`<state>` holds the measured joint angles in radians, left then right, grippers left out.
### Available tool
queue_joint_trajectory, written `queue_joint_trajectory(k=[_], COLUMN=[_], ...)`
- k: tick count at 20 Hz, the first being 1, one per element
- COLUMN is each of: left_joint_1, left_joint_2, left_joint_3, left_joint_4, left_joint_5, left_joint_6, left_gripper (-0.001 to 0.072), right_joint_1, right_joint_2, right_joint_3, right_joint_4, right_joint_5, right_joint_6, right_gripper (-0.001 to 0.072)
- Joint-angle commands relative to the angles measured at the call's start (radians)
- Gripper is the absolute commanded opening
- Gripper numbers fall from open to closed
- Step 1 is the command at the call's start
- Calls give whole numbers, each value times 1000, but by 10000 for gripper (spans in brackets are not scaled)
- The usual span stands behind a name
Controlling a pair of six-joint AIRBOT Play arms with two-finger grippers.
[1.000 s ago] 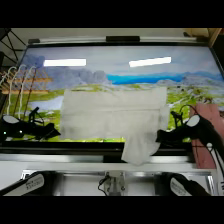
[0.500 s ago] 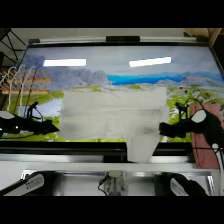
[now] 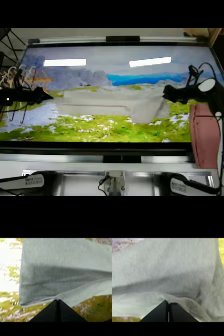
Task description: Fold the shirts.
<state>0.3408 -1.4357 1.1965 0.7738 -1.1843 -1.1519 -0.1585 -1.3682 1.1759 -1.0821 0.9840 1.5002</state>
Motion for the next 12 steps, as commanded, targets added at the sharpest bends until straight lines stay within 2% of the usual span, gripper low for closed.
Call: queue_joint_trajectory(k=[1, 5, 8, 9, 10, 11, 12], left_joint_1=[-29, -78, -108, -114, -115, -113, -106], left_joint_2=[-149, -282, -355, -378, -396, -405, -406], left_joint_3=[189, 307, 306, 306, 306, 306, 307], left_joint_4=[-27, -27, -27, -27, -27, -27, -27], left_joint_5=[18, 69, 64, 43, 22, 8, -7], left_joint_6=[-58, -118, -119, -119, -131, -150, -153], left_gripper=[32, 32, 33, 37, 125, 404, 660], right_joint_1=[0, 11, 35, 41, 41, 35, 24], right_joint_2=[-153, -302, -386, -403, -407, -401, -389], right_joint_3=[172, 307, 312, 312, 312, 312, 312], right_joint_4=[26, 31, -14, -43, -60, -65, -70], right_joint_5=[-74, -108, -81, -62, -48, -32, -7], right_joint_6=[9, 31, 34, 34, 30, -8, -56], right_gripper=[76, 76, 79, 128, 336, 592, 635])
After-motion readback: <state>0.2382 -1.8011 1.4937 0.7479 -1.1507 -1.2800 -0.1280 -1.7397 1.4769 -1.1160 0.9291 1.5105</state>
